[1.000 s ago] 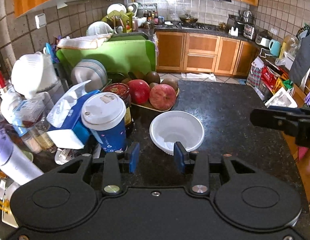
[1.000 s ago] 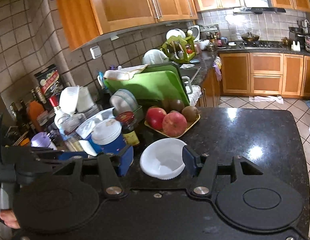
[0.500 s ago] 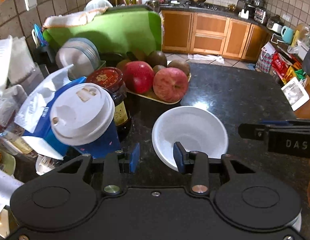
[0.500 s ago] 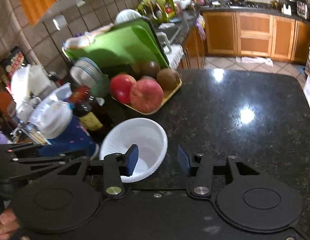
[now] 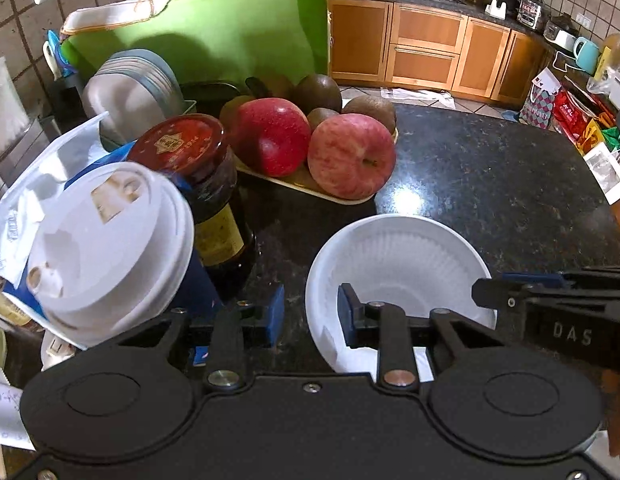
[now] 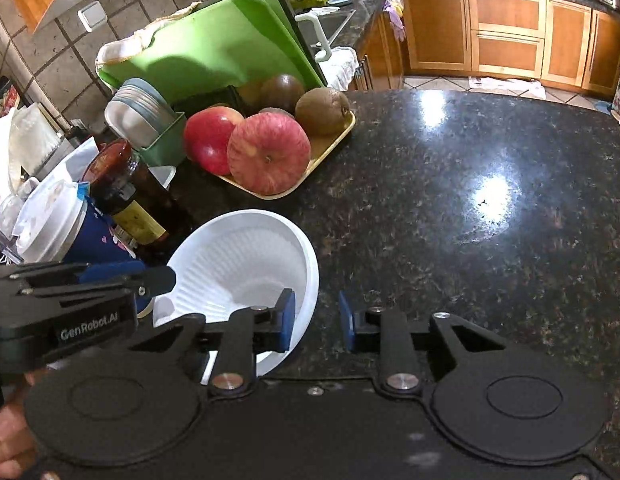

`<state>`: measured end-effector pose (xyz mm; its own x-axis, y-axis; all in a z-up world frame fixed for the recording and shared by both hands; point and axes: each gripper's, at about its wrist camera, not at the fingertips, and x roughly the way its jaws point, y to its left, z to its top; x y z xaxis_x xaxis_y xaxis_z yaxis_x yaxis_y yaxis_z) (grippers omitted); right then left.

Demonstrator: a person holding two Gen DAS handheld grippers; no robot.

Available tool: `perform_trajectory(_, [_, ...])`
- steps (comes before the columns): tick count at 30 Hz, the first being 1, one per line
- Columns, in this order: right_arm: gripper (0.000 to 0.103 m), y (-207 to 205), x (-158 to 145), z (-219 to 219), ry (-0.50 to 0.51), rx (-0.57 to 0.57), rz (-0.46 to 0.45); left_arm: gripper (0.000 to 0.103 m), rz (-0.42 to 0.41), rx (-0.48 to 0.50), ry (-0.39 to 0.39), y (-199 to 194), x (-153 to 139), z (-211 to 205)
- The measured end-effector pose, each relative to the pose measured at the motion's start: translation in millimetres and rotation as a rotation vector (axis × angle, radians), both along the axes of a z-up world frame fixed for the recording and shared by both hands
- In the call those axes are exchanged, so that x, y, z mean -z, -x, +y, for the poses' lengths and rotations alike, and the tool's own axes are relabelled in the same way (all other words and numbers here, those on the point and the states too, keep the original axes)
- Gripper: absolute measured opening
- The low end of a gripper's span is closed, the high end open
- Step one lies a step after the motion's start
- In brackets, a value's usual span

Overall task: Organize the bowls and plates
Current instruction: 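Close the left tool on the rim of the three nested bowls, then lift the white bowl stack with the left tool off the counter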

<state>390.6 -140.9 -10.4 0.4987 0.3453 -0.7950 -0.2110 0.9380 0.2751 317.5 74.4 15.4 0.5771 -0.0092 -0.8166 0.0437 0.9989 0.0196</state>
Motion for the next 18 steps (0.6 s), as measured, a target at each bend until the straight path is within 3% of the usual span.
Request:
perform_trajectory(13, [0.022,-3,6,3,0.017,-0.015,-0.004,0.036,0.035,0.007,-0.005,-16,18,-6])
perform_trajectory(15, [0.02,-3,7,4,0.012,-0.021,0.001,0.027,0.044,0.022,0.011,-16,20,-7])
perform_trajectory(18, [0.019,-2,6,7,0.017,-0.027,-0.002,0.025,0.056,0.033,0.018,-16,20,-8])
